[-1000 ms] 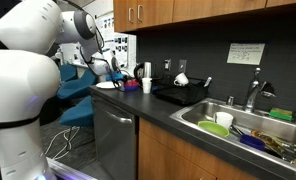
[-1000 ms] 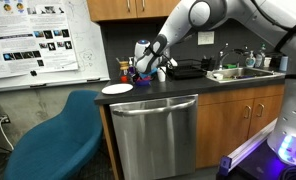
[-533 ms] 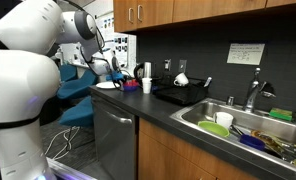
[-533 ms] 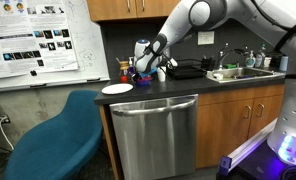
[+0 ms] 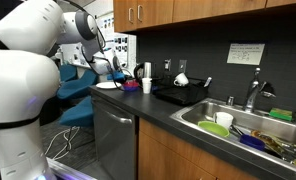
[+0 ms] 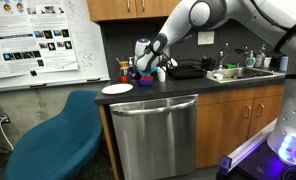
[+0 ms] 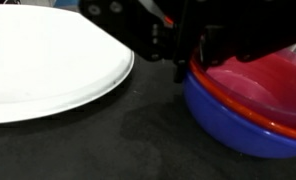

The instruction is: Put the pink and blue bowls on the dish rack

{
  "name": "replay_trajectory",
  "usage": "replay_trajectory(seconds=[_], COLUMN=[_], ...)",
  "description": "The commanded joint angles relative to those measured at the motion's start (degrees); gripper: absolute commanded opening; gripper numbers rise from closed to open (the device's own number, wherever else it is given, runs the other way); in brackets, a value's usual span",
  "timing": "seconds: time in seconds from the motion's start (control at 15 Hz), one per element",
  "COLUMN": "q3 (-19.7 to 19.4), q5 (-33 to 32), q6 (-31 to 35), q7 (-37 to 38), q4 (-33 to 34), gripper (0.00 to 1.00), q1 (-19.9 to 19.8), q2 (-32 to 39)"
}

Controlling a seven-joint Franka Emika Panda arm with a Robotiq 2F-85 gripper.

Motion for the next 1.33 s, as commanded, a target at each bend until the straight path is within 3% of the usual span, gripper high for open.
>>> replay_trajectory(seconds=[0.0,0.2,0.27,0.33,0.47,1.27], q3=[0.56,-0.25,-0.18,-0.03,0.59,-0.79], q5=[-0.85,-1.3,-1.22,-1.11,-0.69,-1.41], q6=[-1.27,-1.12,-1.0,-0.69,0.29,3.76], q7=[0.5,0.84,0.77,0.69,0.51,1.49], q4=[2.55,3.73,4.09,4.29,4.47,4.57], gripper=[0.09,0.16,0.13,0.04,0.01,0.03], q1=[-0.9,-0.75,-0.82,-0.94,-1.26,-0.29], q2=[1.28,2.2,2.33,2.3,1.69,0.82])
